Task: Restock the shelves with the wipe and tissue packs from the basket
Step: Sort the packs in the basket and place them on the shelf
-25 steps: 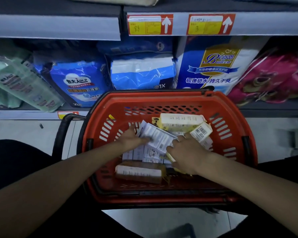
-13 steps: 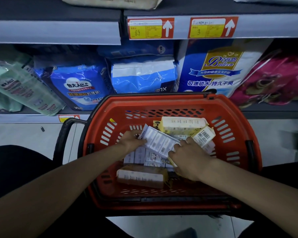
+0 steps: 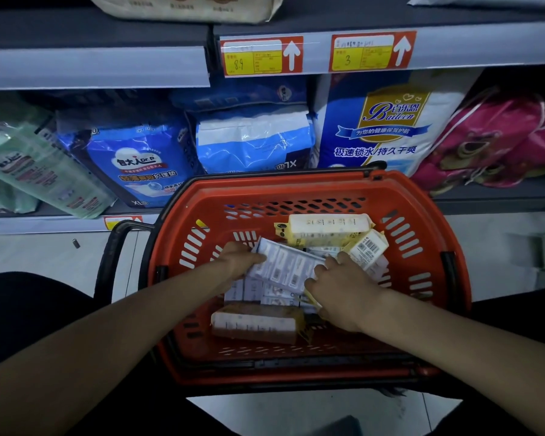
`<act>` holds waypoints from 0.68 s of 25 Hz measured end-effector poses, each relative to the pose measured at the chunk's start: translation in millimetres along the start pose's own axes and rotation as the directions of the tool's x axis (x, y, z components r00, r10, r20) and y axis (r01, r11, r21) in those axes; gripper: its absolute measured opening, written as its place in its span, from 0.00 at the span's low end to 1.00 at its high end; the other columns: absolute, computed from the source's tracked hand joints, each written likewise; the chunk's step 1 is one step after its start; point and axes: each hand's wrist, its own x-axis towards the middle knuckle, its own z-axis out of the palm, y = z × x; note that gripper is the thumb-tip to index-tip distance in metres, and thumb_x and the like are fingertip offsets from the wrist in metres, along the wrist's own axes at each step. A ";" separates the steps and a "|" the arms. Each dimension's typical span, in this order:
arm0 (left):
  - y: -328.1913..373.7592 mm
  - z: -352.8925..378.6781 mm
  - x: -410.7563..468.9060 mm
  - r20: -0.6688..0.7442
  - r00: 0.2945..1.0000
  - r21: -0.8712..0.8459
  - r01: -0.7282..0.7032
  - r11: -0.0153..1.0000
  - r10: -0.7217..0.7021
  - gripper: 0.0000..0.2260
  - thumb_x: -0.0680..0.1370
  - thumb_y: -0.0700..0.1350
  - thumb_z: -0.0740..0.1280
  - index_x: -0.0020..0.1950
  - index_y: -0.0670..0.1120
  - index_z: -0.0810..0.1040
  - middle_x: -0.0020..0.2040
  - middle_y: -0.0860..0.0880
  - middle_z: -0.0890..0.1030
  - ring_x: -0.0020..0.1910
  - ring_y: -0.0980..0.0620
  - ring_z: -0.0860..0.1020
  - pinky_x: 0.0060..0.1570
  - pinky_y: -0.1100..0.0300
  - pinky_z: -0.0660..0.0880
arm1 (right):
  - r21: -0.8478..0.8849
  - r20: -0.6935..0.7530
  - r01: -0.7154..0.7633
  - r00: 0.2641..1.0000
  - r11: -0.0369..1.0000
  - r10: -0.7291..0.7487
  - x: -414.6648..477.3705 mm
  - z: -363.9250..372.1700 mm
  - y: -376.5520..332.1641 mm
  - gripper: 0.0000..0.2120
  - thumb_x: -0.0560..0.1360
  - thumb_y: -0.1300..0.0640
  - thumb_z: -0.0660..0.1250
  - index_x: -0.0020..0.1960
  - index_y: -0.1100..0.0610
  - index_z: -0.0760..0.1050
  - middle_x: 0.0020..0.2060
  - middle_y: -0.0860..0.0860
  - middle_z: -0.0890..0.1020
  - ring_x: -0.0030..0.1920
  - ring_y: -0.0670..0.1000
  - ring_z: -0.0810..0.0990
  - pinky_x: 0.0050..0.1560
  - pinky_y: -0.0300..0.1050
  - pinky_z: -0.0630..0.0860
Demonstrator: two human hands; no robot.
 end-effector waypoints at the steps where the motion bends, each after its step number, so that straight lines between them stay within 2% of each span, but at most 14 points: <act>1: 1.7 2.2 -4.2 -0.030 0.999 0.015 -0.023 1.000 0.023 0.15 0.80 0.44 0.73 0.39 0.45 0.69 0.44 0.43 0.74 0.36 0.50 0.71 0.49 0.49 0.75 | 0.016 0.003 0.001 1.000 1.000 -0.001 -0.9 -1.1 0.5 0.25 0.83 0.42 0.62 0.75 0.55 0.68 0.69 0.60 0.74 0.68 0.64 0.71 0.70 0.61 0.63; 3: 12.0 4.8 -16.7 -0.047 0.996 -0.017 -0.082 0.996 0.081 0.13 0.78 0.45 0.75 0.42 0.41 0.73 0.46 0.41 0.79 0.39 0.48 0.76 0.44 0.52 0.76 | 0.059 0.018 -0.009 1.000 0.998 0.008 -3.7 -4.8 2.2 0.30 0.83 0.35 0.57 0.76 0.54 0.67 0.69 0.60 0.74 0.69 0.64 0.71 0.71 0.61 0.64; 4: 20.1 4.2 -21.1 -0.045 0.992 -0.044 -0.118 0.992 0.116 0.12 0.77 0.44 0.75 0.46 0.38 0.77 0.49 0.39 0.83 0.43 0.46 0.80 0.44 0.52 0.78 | 0.080 0.016 -0.024 1.000 0.997 0.022 -5.4 -6.3 3.3 0.32 0.82 0.33 0.54 0.76 0.54 0.67 0.69 0.60 0.75 0.69 0.63 0.71 0.70 0.60 0.64; 6: 44.3 0.8 -39.0 -0.009 0.981 -0.065 -0.194 0.979 0.194 0.15 0.77 0.46 0.76 0.55 0.35 0.82 0.54 0.37 0.85 0.46 0.45 0.83 0.43 0.54 0.78 | 0.133 -0.022 -0.051 0.998 0.990 0.055 -10.1 -9.7 6.4 0.34 0.82 0.30 0.51 0.73 0.54 0.71 0.67 0.58 0.77 0.68 0.61 0.73 0.68 0.58 0.66; 8: 68.4 -4.3 -60.0 0.029 0.958 -0.013 -0.284 0.959 0.285 0.16 0.76 0.48 0.76 0.55 0.36 0.84 0.53 0.37 0.86 0.47 0.44 0.84 0.41 0.56 0.75 | 0.225 -0.052 -0.086 0.994 0.971 0.100 -12.8 -13.0 13.6 0.34 0.81 0.30 0.51 0.69 0.55 0.76 0.64 0.56 0.79 0.66 0.59 0.75 0.66 0.56 0.67; 9: 77.9 -7.3 -70.8 0.031 0.945 0.024 -0.325 0.945 0.324 0.15 0.76 0.49 0.76 0.53 0.38 0.85 0.51 0.39 0.87 0.47 0.44 0.85 0.42 0.57 0.75 | 0.287 -0.078 -0.096 0.989 0.953 0.123 -13.1 -15.3 19.0 0.33 0.82 0.30 0.52 0.67 0.55 0.77 0.61 0.55 0.81 0.63 0.58 0.77 0.64 0.55 0.69; 11: 90.9 -18.1 -90.1 0.014 0.916 0.031 -0.402 0.915 0.402 0.11 0.76 0.49 0.76 0.49 0.40 0.86 0.46 0.43 0.88 0.44 0.47 0.85 0.40 0.59 0.76 | 0.507 -0.131 -0.107 0.971 0.855 0.200 -13.9 -21.2 29.7 0.30 0.82 0.31 0.53 0.63 0.53 0.80 0.47 0.53 0.84 0.50 0.56 0.82 0.52 0.51 0.76; 12: 96.0 -25.6 -98.9 0.015 0.902 -0.002 -0.431 0.902 0.431 0.11 0.76 0.48 0.76 0.49 0.40 0.86 0.45 0.44 0.88 0.42 0.48 0.85 0.40 0.61 0.77 | 0.694 -0.127 -0.095 0.960 0.714 0.251 -14.4 -26.6 35.0 0.29 0.82 0.32 0.53 0.61 0.54 0.80 0.42 0.54 0.84 0.44 0.56 0.83 0.46 0.49 0.78; 13: 100.0 -35.3 -106.2 0.016 0.892 -0.048 -0.451 0.891 0.452 0.11 0.75 0.46 0.76 0.50 0.38 0.86 0.45 0.44 0.88 0.41 0.48 0.84 0.43 0.59 0.76 | 0.883 -0.066 -0.088 0.950 0.462 0.306 -13.5 -32.8 39.4 0.27 0.83 0.34 0.54 0.59 0.55 0.80 0.42 0.55 0.85 0.42 0.56 0.85 0.45 0.50 0.81; 14: 103.7 -46.6 -110.8 0.021 0.878 -0.108 -0.473 0.874 0.478 0.13 0.75 0.45 0.76 0.51 0.35 0.85 0.46 0.42 0.88 0.42 0.47 0.83 0.47 0.56 0.75 | 0.984 0.035 -0.091 0.943 0.156 0.330 -13.5 -39.6 42.5 0.23 0.84 0.37 0.55 0.57 0.54 0.79 0.45 0.57 0.86 0.43 0.57 0.87 0.49 0.53 0.84; 15: 107.8 -58.0 -115.4 0.020 0.865 -0.153 -0.493 0.857 0.501 0.14 0.75 0.44 0.76 0.52 0.33 0.84 0.46 0.41 0.87 0.42 0.45 0.82 0.49 0.52 0.73 | 0.987 0.137 -0.100 0.938 -0.129 0.318 -15.8 -47.6 44.2 0.19 0.85 0.40 0.56 0.54 0.54 0.77 0.47 0.58 0.87 0.46 0.59 0.88 0.54 0.57 0.84; 16: 110.8 -68.5 -118.3 0.024 0.848 -0.196 -0.516 0.834 0.530 0.16 0.75 0.44 0.76 0.53 0.31 0.83 0.47 0.39 0.85 0.43 0.44 0.81 0.51 0.50 0.72 | 0.937 0.204 -0.100 0.935 -0.335 0.290 -18.9 -54.4 46.1 0.18 0.85 0.40 0.56 0.53 0.53 0.75 0.48 0.59 0.88 0.47 0.61 0.88 0.57 0.59 0.84; 17: 112.6 -76.5 -121.4 0.036 0.830 -0.236 -0.534 0.812 0.557 0.18 0.75 0.44 0.76 0.55 0.30 0.81 0.47 0.37 0.84 0.43 0.43 0.81 0.52 0.48 0.71 | 0.877 0.234 -0.085 0.935 -0.472 0.266 -20.9 -58.5 47.8 0.21 0.84 0.37 0.56 0.55 0.55 0.73 0.47 0.61 0.88 0.48 0.62 0.89 0.57 0.60 0.84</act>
